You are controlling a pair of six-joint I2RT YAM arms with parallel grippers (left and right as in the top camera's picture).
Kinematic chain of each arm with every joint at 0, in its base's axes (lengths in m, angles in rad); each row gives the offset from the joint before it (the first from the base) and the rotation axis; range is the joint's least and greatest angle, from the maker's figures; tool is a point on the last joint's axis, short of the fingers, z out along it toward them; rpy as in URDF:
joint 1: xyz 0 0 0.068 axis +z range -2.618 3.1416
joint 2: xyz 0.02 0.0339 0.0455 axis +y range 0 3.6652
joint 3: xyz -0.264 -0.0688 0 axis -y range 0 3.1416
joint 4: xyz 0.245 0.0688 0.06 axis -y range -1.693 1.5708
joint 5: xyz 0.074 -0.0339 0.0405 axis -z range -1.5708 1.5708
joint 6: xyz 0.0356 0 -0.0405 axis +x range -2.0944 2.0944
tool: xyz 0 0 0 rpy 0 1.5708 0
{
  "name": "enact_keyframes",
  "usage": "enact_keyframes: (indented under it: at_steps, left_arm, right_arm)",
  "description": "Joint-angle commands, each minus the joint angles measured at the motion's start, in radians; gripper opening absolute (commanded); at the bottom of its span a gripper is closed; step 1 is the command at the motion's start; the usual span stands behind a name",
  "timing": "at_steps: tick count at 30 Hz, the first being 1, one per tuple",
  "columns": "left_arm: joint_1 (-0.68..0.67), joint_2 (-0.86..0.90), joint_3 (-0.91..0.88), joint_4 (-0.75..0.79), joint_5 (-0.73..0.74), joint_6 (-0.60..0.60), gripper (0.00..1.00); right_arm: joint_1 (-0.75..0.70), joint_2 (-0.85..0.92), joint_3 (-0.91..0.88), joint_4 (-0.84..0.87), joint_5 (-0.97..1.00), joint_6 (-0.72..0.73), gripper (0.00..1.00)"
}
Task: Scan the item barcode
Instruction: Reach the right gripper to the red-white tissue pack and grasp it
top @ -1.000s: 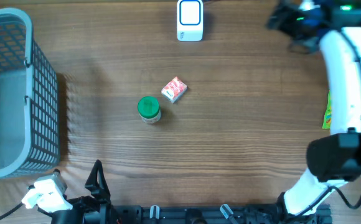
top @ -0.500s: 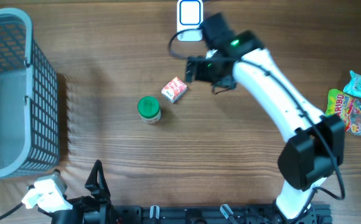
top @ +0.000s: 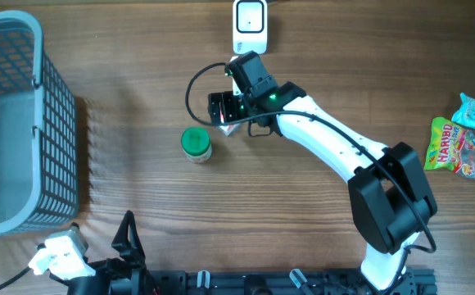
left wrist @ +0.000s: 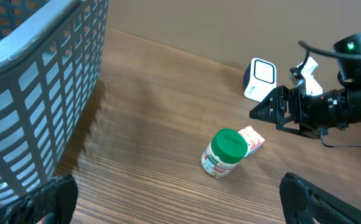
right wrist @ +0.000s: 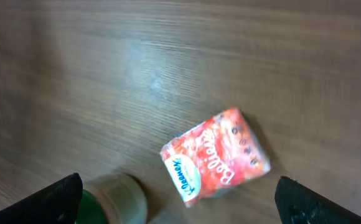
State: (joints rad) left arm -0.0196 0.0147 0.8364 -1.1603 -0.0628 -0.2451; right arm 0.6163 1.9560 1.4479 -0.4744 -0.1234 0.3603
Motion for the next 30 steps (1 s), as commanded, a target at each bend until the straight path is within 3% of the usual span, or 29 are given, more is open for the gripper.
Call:
enact_keyframes:
  at_steps: [1, 3, 8, 10, 13, 14, 15, 16, 30]
  left_arm:
    - [-0.006, -0.01, -0.005, 0.003, -0.01, 0.002, 1.0]
    - [-0.006, -0.01, -0.004, 0.003, -0.01, 0.002, 1.0]
    - [-0.006, -0.01, -0.004, 0.003, -0.01, 0.002, 1.0]
    - [-0.006, -0.01, -0.004, 0.003, -0.01, 0.002, 1.0]
    - [-0.006, -0.01, -0.005, 0.003, -0.01, 0.002, 1.0]
    - [-0.006, -0.01, -0.005, 0.003, -0.01, 0.002, 1.0]
    - [-0.006, -0.01, -0.004, 0.003, -0.01, 0.002, 1.0]
    - [-0.006, -0.01, -0.004, 0.003, -0.01, 0.002, 1.0]
    - [-0.006, -0.01, -0.004, 0.003, -0.01, 0.002, 1.0]
  right_arm:
    - [-0.002, 0.022, -0.004, -0.066, 0.026, -0.261, 0.95]
    - [-0.003, 0.032, -0.016, -0.092, 0.025, -0.28, 0.94]
    - [0.005, 0.047, -0.077, -0.049, 0.025, -0.283, 0.74]
    - [0.018, 0.047, -0.095, -0.026, 0.025, -0.317, 0.72]
    - [0.056, 0.047, -0.118, 0.014, 0.094, -0.372, 0.75]
    - [0.068, 0.048, -0.124, 0.026, 0.127, -0.39, 0.82]
    - [0.077, 0.049, -0.129, 0.043, 0.159, -0.399, 0.96]
    - [0.085, 0.05, -0.132, 0.058, 0.188, -0.412, 1.0]
    - [0.063, 0.15, -0.132, 0.15, 0.228, -0.441, 1.0]
